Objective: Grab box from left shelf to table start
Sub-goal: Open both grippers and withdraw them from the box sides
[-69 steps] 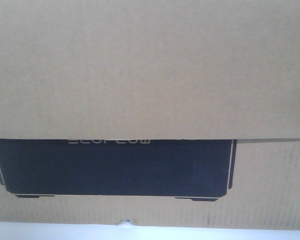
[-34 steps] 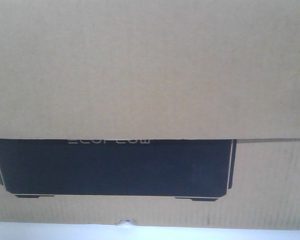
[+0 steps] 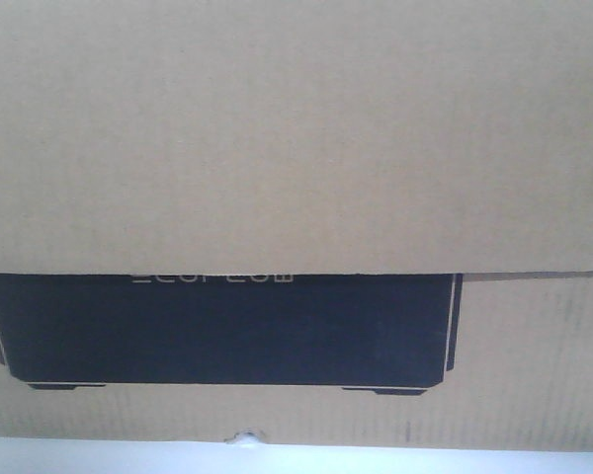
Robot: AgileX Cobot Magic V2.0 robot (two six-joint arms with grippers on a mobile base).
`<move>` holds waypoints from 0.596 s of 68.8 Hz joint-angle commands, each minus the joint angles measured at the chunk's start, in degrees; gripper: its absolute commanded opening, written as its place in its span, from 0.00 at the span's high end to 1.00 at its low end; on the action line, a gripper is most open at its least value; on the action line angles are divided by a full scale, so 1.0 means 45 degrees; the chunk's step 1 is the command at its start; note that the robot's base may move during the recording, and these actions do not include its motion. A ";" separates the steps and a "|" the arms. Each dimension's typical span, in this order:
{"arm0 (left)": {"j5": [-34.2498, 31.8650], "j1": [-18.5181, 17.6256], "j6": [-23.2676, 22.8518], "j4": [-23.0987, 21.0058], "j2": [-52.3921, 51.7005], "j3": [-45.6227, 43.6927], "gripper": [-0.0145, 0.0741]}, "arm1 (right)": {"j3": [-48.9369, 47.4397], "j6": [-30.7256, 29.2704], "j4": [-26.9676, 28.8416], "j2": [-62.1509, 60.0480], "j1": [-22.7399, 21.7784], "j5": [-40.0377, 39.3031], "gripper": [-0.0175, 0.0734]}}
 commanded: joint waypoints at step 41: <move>-0.1193 -0.0008 0.0012 -0.0104 -0.0149 -0.0036 0.94 | 0.1704 -0.0222 0.0929 -0.2007 -0.0372 -0.1940 0.74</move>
